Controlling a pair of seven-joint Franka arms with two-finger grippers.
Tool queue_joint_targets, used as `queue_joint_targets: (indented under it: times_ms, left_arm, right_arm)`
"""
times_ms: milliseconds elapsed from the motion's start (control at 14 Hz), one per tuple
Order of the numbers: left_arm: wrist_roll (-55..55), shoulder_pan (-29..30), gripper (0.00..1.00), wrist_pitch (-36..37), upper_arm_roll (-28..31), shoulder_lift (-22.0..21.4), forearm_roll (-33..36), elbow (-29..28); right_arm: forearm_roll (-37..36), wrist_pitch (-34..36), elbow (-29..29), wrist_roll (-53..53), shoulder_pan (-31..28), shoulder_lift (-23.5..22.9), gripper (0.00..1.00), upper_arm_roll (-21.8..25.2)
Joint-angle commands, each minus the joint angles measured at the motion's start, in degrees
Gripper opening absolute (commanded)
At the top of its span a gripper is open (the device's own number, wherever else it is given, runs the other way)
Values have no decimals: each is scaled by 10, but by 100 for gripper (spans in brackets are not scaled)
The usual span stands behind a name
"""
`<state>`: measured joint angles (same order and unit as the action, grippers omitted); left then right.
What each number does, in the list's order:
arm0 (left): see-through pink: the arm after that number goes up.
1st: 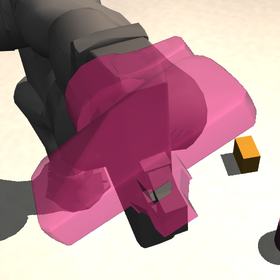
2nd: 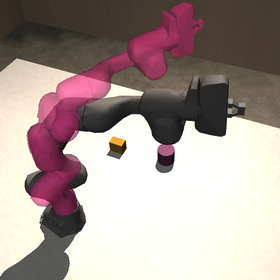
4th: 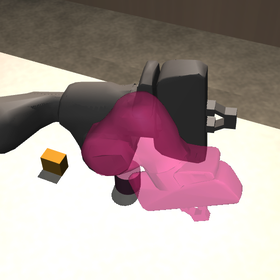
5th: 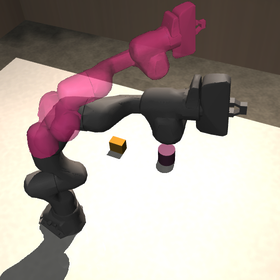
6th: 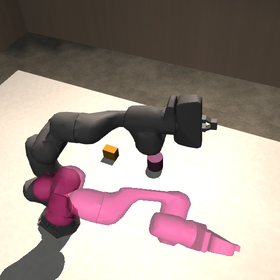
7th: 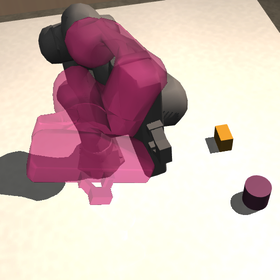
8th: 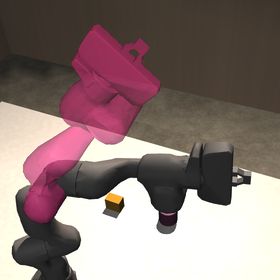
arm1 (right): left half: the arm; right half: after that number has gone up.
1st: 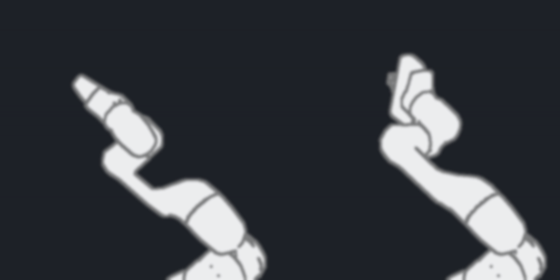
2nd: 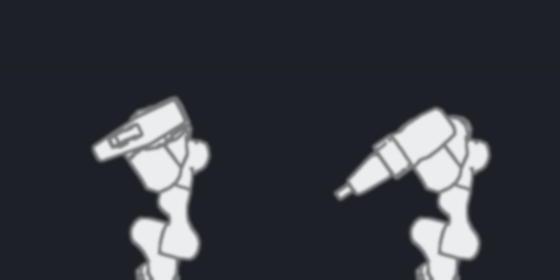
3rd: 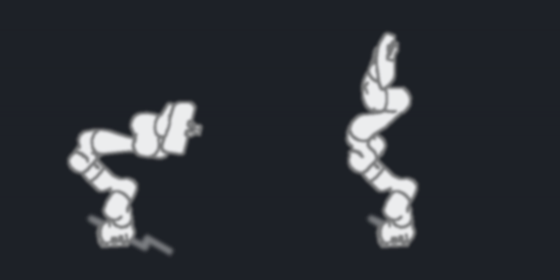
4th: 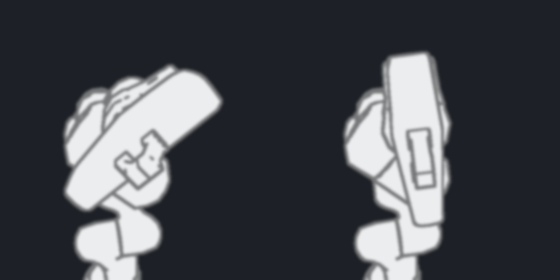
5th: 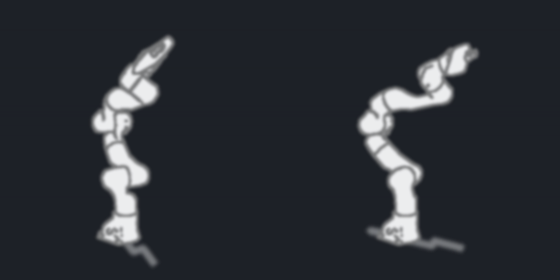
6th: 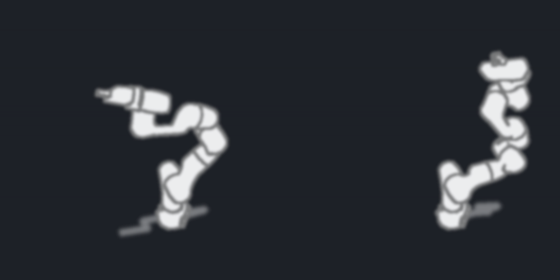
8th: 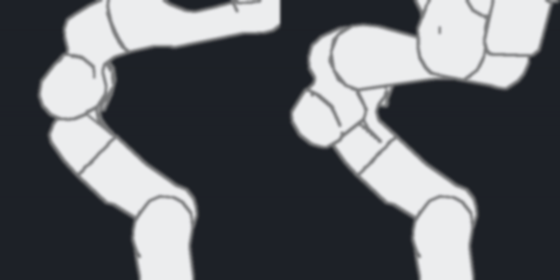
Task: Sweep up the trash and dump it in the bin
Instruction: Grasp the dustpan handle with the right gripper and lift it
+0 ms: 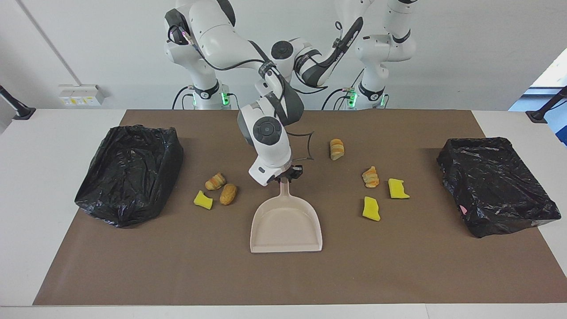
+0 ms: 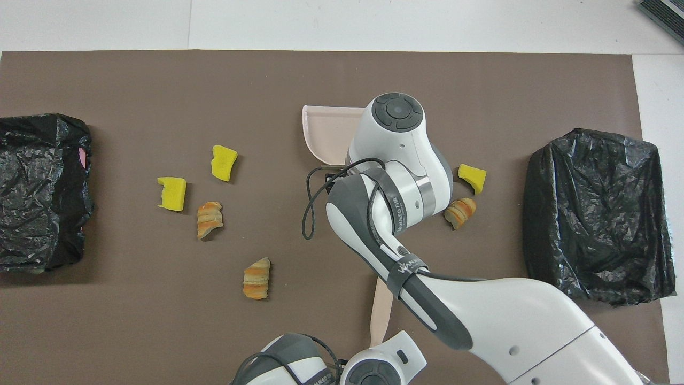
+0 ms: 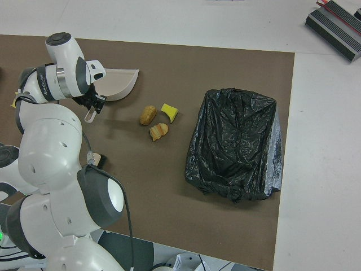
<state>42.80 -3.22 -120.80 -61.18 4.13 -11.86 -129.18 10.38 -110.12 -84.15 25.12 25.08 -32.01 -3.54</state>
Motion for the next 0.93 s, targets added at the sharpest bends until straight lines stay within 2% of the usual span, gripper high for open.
queue_joint_targets:
  times_ms: [0, 143, 286, 430, 501, 573, 644, 788, 859]
  left_arm:
    - [-58, 2, 0, 106, 28, -94, -2, -8]
    - [-113, 0, 0, 162, 59, -140, -2, -8]
    - [-120, 1, 0, 189, 82, -150, -2, -9]
    - [-124, -18, 0, 203, 156, -169, -1, -9]
    - [-130, -18, 0, 203, 175, -183, 3, -9]
    - [-131, -19, 0, 203, 218, -193, 13, -5]
    - [-146, -22, 0, 201, 255, -193, 30, 4]
    - [-205, -8, 0, 201, 279, -170, 86, 29]
    - [-226, -2, 0, 190, 309, -158, 108, 37]
  right_arm:
    - [5, 38, 11, -7, -19, 15, 0, -2]
    - [3, 53, 20, -20, -25, 31, 0, 0]
    - [-4, 54, 11, -55, -35, 62, 0, 5]
    - [-38, 74, 7, -88, -51, 90, 0, 3]
    - [-41, 102, 7, -116, -58, 103, 0, 3]
    - [-43, 131, 7, -142, -68, 117, 0, 4]
    - [-43, 154, 7, -167, -78, 130, 0, 4]
    - [-43, 196, 7, -229, -103, 149, 0, 4]
    - [-47, 217, 7, -268, -110, 156, 0, 4]
